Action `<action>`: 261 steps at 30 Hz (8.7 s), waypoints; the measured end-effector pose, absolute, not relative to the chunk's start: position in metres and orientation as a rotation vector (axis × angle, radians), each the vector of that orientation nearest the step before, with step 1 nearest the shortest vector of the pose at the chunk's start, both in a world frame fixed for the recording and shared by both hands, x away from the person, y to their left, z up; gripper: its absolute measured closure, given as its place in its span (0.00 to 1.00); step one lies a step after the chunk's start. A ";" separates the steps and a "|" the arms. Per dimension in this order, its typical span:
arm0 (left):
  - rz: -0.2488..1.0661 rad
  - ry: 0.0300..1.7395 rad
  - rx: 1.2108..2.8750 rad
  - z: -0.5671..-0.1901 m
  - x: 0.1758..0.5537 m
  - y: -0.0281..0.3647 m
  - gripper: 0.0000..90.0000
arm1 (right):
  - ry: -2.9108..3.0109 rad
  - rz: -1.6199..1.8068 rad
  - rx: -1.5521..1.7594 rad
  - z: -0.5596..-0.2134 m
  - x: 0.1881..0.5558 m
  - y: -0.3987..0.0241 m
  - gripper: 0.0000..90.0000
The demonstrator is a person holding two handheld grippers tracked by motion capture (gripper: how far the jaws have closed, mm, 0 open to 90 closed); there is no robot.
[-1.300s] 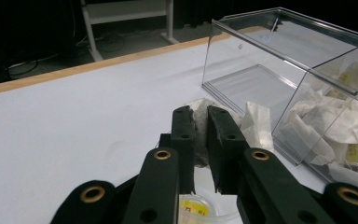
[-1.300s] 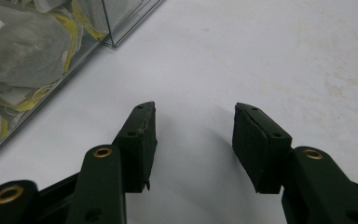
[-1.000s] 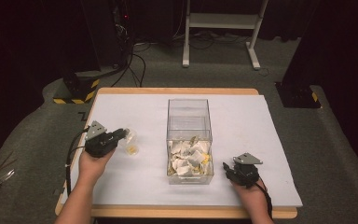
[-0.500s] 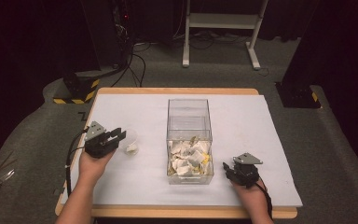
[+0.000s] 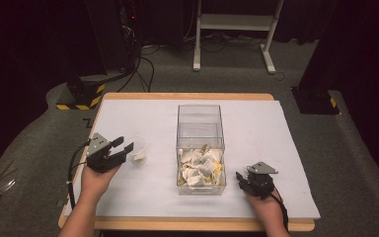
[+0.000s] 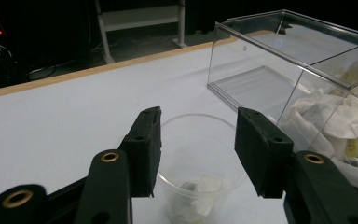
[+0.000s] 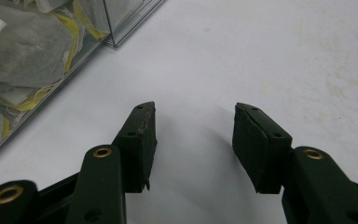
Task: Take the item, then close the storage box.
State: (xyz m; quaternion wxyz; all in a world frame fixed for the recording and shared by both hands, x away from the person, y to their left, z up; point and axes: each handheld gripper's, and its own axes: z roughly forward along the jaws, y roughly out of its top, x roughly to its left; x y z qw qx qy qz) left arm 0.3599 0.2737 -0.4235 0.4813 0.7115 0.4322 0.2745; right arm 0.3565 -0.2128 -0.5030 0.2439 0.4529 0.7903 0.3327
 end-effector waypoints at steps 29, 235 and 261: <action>0.588 1.155 1.804 -0.464 0.325 0.277 0.39 | 2.158 0.938 1.247 -0.502 0.357 -0.215 0.53; 0.581 1.260 2.003 -0.509 0.324 0.274 0.30 | 2.101 1.177 1.094 -0.475 0.361 -0.139 0.14; 0.578 1.259 2.004 -0.508 0.325 0.274 0.30 | 2.024 1.155 1.178 -0.476 0.398 -0.130 0.14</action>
